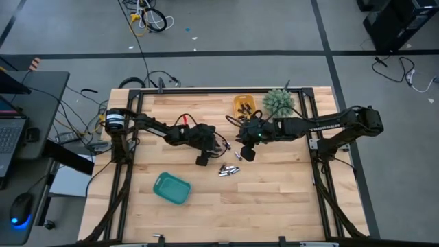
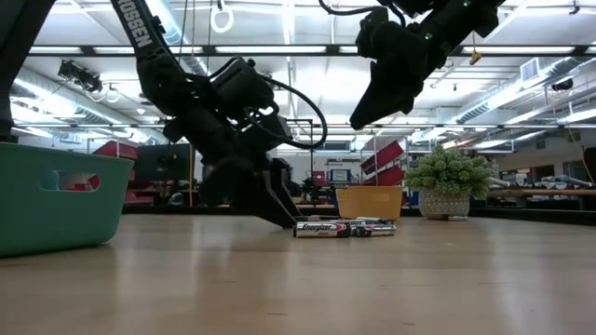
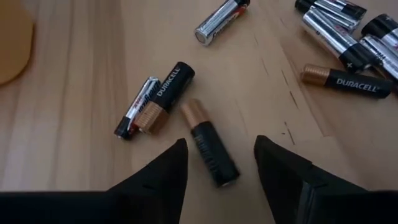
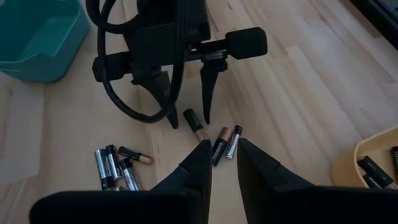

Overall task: Sort batteries
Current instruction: Put the black battery into the yellow bin

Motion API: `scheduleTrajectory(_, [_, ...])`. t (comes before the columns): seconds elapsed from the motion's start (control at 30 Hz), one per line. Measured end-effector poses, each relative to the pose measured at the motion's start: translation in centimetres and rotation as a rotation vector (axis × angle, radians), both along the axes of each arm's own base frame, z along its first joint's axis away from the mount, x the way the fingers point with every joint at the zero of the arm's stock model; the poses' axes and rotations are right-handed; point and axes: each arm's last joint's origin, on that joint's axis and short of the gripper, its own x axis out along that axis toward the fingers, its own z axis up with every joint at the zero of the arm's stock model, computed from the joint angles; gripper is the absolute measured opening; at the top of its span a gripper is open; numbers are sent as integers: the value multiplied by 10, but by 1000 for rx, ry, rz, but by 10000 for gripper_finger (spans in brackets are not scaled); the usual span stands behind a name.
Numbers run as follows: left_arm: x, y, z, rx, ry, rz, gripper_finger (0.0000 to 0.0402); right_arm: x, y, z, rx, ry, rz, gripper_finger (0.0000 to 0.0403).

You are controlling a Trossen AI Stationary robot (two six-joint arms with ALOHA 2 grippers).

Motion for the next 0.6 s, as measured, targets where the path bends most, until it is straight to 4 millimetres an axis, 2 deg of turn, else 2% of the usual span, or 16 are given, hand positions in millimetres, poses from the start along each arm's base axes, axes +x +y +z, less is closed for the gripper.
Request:
scheduleTrajectory(0.27, [-1,-1,-1,-33,15,26,121,0,0,0,3,-1,-6,62])
scheduleTrajectory(0.53, [-2,-3,-3,-38,48,58,19,1,7,0,2,-6,19,62])
scheduleTrajectory(0.6, [-2,-6,-4,-28,49,56,15,0,11,-4,-2,-14,35,62])
